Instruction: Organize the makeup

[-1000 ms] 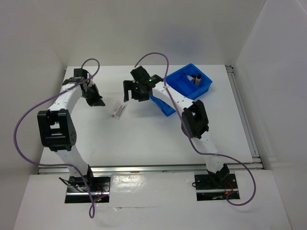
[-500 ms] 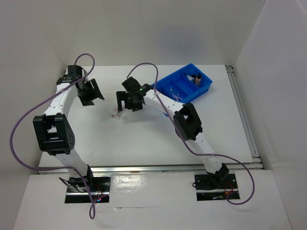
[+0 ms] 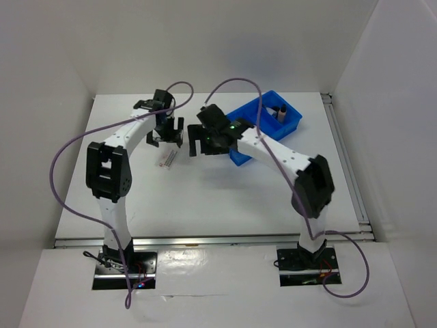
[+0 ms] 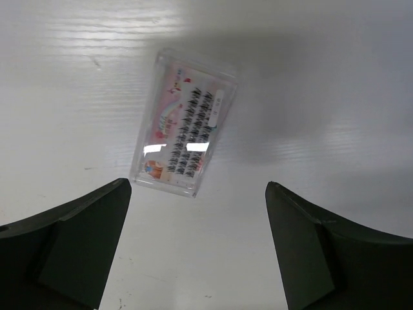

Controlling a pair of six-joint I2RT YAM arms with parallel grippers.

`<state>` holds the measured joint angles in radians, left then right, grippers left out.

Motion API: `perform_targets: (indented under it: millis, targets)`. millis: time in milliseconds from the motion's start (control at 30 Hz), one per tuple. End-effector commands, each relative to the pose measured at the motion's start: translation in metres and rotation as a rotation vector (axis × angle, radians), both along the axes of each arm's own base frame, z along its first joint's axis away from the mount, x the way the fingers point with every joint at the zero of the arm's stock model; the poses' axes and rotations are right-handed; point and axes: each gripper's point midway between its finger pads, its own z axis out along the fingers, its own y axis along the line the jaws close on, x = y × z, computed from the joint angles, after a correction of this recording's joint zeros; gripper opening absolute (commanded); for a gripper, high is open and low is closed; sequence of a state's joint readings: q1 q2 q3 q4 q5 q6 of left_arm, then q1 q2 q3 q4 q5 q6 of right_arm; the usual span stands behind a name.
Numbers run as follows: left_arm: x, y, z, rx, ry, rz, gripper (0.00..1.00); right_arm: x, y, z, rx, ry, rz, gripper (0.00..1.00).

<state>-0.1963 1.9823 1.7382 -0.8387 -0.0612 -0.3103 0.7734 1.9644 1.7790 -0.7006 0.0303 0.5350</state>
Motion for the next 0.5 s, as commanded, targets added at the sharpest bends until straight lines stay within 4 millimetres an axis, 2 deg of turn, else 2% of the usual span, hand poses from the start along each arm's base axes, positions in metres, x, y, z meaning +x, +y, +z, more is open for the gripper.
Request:
perform_targets:
  millis: [0, 33, 67, 167, 233, 267, 300, 467]
  targets:
    - [-0.003, 0.0, -0.012, 0.105, 0.05, -0.058, 1.0, -0.011, -0.052, 0.042, -0.031, -0.081, -0.121, 0.96]
    - [-0.003, 0.001, -0.02, 0.112, 0.069, -0.067, 1.0, -0.017, -0.06, 0.044, -0.032, -0.075, -0.144, 0.96]
    - [-0.002, -0.002, -0.022, 0.121, 0.068, -0.073, 1.0, -0.024, -0.075, 0.046, -0.042, -0.068, -0.167, 0.96]
    - [0.004, 0.001, -0.028, 0.167, 0.061, -0.064, 1.0, -0.032, -0.097, 0.048, -0.053, -0.06, -0.217, 0.96]
    - [0.007, 0.003, -0.032, 0.185, 0.066, -0.058, 1.0, -0.033, -0.104, 0.047, -0.052, -0.046, -0.243, 0.96]
    - [0.006, 0.006, -0.043, 0.206, 0.088, -0.054, 1.0, -0.03, -0.108, 0.047, -0.058, -0.052, -0.259, 0.96]
    - [0.006, 0.006, -0.045, 0.209, 0.098, -0.055, 1.0, -0.031, -0.11, 0.046, -0.065, -0.045, -0.259, 0.96]
    - [0.007, 0.005, -0.06, 0.205, 0.119, -0.06, 1.0, -0.027, -0.109, 0.05, -0.069, -0.06, -0.257, 0.97]
